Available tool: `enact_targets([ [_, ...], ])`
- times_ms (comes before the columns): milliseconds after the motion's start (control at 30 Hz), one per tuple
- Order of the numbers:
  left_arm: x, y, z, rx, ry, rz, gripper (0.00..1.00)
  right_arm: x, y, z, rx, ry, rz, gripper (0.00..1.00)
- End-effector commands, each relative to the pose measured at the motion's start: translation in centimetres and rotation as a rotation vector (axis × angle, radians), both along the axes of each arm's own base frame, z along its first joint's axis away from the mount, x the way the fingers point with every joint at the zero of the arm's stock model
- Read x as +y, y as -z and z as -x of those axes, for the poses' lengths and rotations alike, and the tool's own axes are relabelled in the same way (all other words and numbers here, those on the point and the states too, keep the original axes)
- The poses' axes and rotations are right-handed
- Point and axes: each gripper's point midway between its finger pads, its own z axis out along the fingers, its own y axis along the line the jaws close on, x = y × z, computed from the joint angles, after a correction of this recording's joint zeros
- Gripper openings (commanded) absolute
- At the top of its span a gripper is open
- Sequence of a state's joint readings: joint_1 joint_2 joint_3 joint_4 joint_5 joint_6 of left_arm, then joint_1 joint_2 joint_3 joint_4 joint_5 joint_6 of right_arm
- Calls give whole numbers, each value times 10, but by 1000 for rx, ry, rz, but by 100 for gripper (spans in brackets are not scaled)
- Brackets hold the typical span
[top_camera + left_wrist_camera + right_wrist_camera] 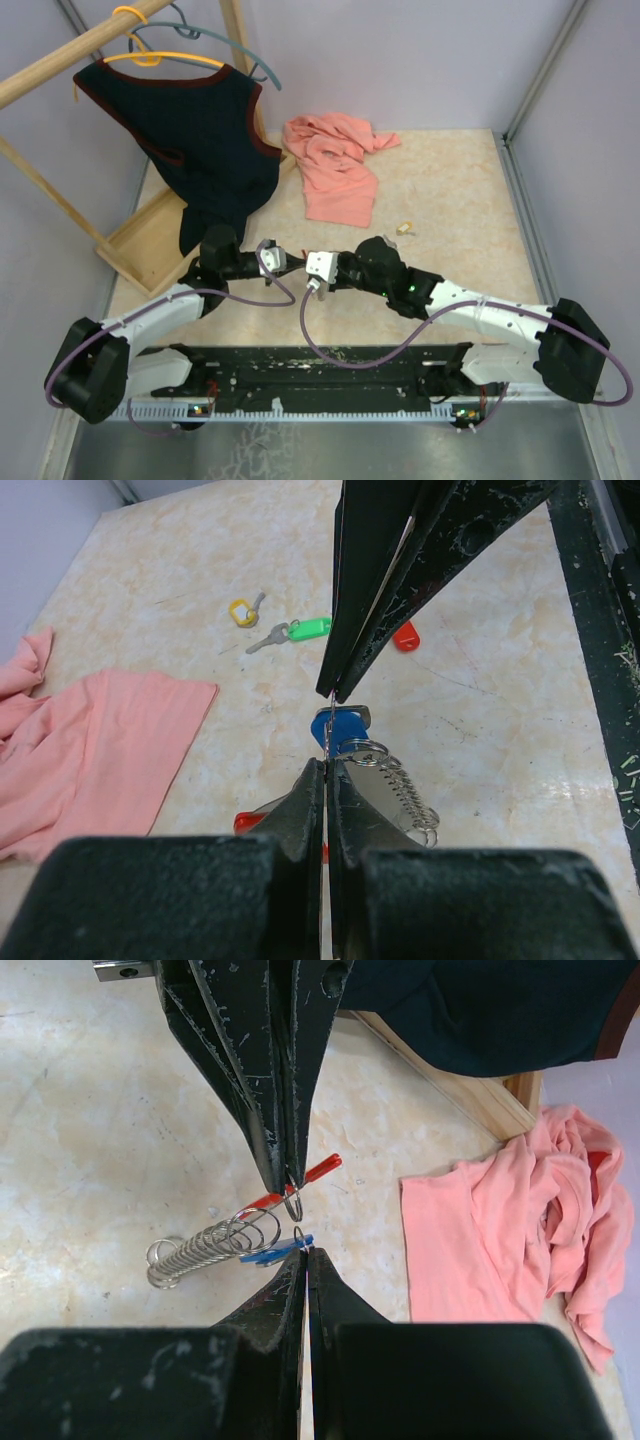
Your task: Put the keys on the keyring
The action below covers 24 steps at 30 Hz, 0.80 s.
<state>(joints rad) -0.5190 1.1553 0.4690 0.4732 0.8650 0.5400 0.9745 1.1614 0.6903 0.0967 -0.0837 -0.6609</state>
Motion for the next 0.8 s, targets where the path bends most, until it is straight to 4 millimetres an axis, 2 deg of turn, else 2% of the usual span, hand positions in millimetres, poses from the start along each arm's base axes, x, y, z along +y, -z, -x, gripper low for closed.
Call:
enact_targets([
  [0, -1, -13, 3, -63, 24, 30, 0, 16, -44, 0, -50, -19, -113, 0],
  [767, -2, -4, 2, -51, 38, 11, 0, 17, -43, -2, -41, -9, -119, 0],
])
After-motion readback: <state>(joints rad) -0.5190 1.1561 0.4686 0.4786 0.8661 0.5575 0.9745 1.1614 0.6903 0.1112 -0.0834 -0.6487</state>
